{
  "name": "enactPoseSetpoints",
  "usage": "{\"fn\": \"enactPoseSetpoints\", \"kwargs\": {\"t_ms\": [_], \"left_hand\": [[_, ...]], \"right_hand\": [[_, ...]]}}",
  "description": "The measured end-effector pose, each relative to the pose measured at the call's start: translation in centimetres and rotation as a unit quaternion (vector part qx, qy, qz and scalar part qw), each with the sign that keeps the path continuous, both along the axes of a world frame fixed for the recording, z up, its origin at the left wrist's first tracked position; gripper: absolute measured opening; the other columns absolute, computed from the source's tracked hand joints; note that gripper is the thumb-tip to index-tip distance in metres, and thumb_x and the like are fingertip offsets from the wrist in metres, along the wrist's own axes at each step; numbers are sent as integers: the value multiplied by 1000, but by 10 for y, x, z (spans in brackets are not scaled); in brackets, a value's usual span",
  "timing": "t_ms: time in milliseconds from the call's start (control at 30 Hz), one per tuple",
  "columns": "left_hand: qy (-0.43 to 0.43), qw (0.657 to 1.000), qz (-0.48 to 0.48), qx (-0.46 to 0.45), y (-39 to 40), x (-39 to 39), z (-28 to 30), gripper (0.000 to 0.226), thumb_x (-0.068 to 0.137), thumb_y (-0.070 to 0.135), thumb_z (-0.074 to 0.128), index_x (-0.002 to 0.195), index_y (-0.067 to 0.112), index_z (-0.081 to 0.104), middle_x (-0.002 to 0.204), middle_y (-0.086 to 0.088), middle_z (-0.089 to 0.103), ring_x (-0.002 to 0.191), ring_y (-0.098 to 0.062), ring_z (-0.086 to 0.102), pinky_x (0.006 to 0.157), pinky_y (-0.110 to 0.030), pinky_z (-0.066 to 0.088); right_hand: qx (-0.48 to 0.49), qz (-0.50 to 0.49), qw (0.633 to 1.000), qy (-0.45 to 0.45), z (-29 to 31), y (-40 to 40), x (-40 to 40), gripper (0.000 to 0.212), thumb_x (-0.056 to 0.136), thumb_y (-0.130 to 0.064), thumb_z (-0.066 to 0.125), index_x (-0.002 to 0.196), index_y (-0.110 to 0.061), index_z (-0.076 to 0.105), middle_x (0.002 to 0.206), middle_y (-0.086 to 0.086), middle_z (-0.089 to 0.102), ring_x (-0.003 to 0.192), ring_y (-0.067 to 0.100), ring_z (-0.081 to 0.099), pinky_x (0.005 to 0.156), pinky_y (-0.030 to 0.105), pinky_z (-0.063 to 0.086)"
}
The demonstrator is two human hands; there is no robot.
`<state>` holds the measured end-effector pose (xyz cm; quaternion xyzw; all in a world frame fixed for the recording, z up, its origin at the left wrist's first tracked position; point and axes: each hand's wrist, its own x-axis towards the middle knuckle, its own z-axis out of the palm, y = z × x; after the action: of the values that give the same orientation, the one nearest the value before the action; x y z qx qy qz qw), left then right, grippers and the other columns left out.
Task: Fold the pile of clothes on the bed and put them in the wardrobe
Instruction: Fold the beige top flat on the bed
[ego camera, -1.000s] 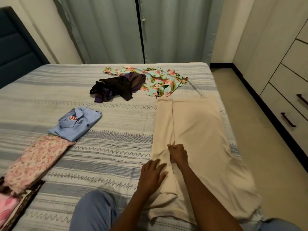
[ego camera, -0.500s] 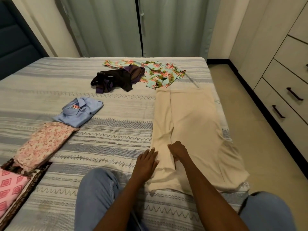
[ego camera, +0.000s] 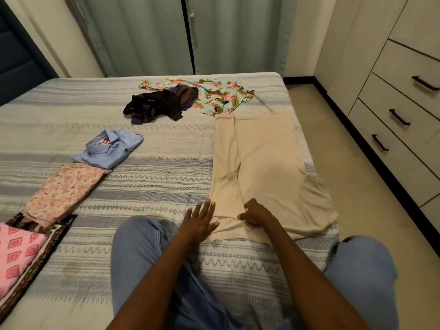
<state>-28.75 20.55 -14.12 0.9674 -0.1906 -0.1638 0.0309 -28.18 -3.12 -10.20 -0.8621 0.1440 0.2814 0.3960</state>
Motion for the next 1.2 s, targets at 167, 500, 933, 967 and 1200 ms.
{"fn": "enactPoseSetpoints", "kwargs": {"t_ms": [167, 500, 933, 967, 1200], "left_hand": [[30, 999, 2, 14, -8, -6, 12, 75, 100, 63, 13, 158, 22, -12, 163, -6, -24, 152, -30, -12, 121, -54, -4], [-62, 971, -145, -181, -131, 16, 33, 51, 93, 30, 39, 137, 10, 56, 142, -16, 54, 122, -35, 58, 97, -43, 50], [1, 971, -231, -66, -316, 115, 36, 57, 104, 20, 42, 157, 27, 22, 166, 2, 13, 139, -29, 43, 98, -43, 48], [-2, 970, -237, -55, -326, 122, 36, 59, 103, 18, 41, 157, 29, 20, 166, 3, 11, 137, -30, 46, 97, -44, 48], [-9, 969, -249, 0, -377, 144, 42, 43, 100, 30, 49, 141, 20, 49, 141, -7, 48, 123, -31, 56, 95, -42, 48]], "right_hand": [[6, -25, 998, -55, 4, -35, -26, 26, 86, -36, 74, 101, -21, 58, 71, 3, 71, 57, 16, 66, 56, 28, 54], [-113, -329, 925, -156, -5, -168, -71, 26, 95, -30, 55, 114, -14, 62, 120, 13, 64, 106, 36, 60, 81, 35, 45], [152, -442, 882, -60, -12, -195, -97, 49, 89, -43, 73, 80, 4, 60, 61, 16, 63, 37, 21, 55, 38, 24, 45], [156, -436, 885, -53, -13, -194, -96, 44, 91, -37, 72, 83, 5, 60, 62, 16, 62, 35, 19, 53, 37, 23, 43], [220, -496, 837, -71, -23, -191, -95, 27, 91, -25, 71, 83, 0, 64, 61, 15, 64, 46, 25, 58, 43, 28, 45]]}}
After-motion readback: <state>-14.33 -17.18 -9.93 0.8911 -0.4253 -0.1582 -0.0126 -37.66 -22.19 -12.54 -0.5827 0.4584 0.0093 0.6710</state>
